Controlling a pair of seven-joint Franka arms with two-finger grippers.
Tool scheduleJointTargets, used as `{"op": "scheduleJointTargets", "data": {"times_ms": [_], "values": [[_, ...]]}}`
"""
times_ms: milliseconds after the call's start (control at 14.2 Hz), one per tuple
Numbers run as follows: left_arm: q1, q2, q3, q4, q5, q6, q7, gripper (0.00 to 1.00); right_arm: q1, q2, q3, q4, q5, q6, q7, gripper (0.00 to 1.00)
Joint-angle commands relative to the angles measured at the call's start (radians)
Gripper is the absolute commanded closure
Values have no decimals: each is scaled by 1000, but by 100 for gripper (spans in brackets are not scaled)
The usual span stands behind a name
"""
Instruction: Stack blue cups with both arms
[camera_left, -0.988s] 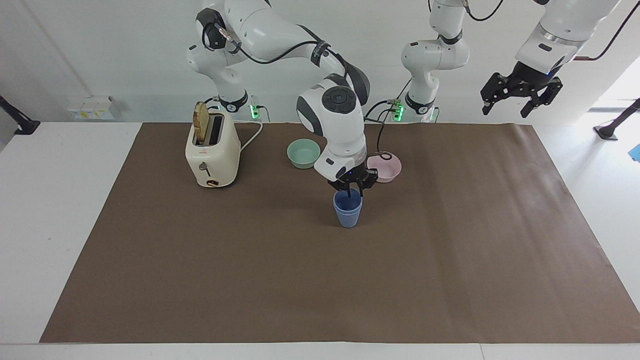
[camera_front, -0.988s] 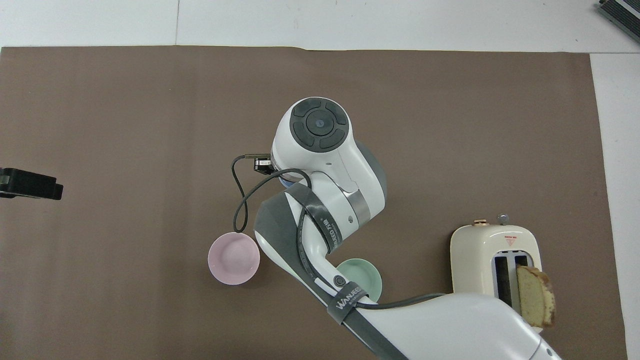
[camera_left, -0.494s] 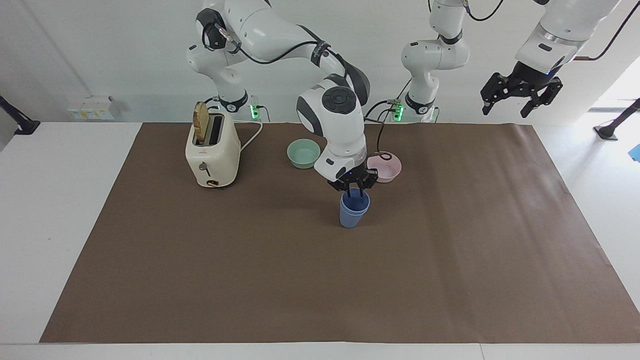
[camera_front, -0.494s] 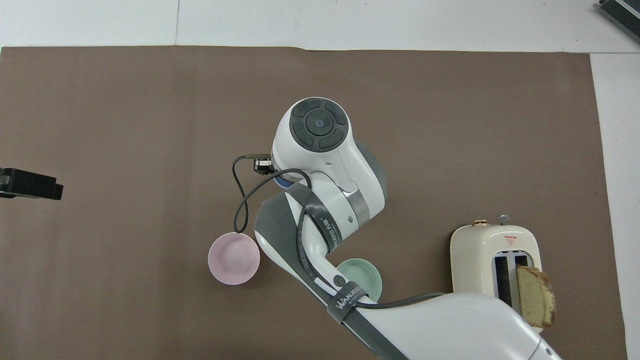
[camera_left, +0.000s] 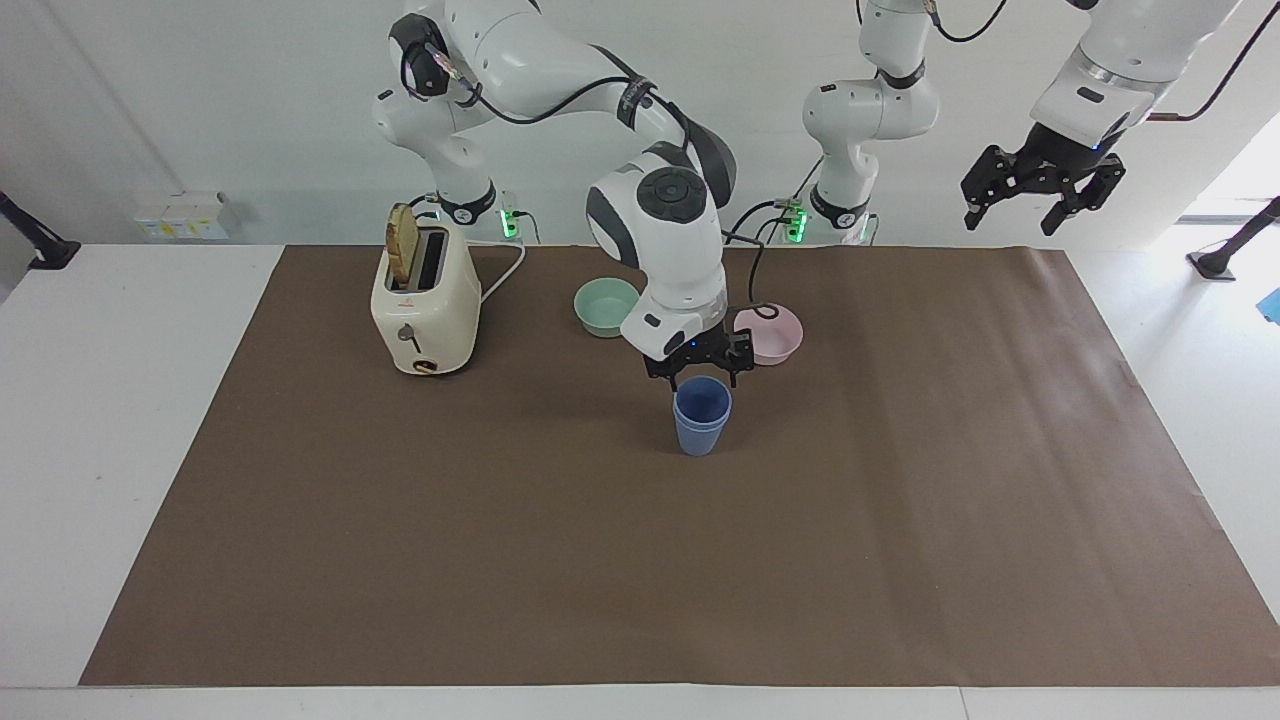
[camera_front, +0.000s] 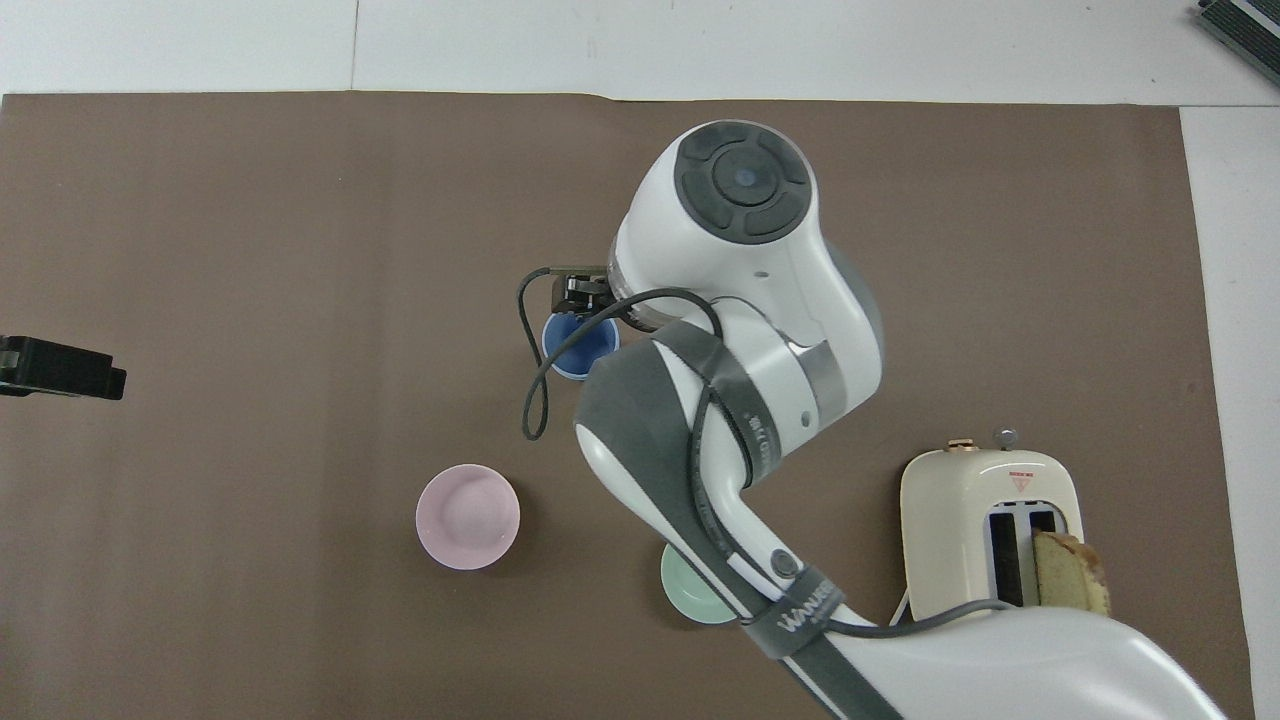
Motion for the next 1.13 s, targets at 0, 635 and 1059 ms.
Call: {"op": "scheduleJointTargets", "data": {"times_ms": [0, 635, 1059], "values": [[10, -23, -2, -22, -8, -7, 6, 0, -60, -69, 3, -15, -32, -97, -88, 0], [10, -23, -3, -22, -8, -7, 6, 0, -315, -213, 4, -15, -113, -283, -448, 0], [10, -23, -3, -22, -8, -7, 4, 0, -412, -316, 7, -29, -160, -358, -541, 0]]}}
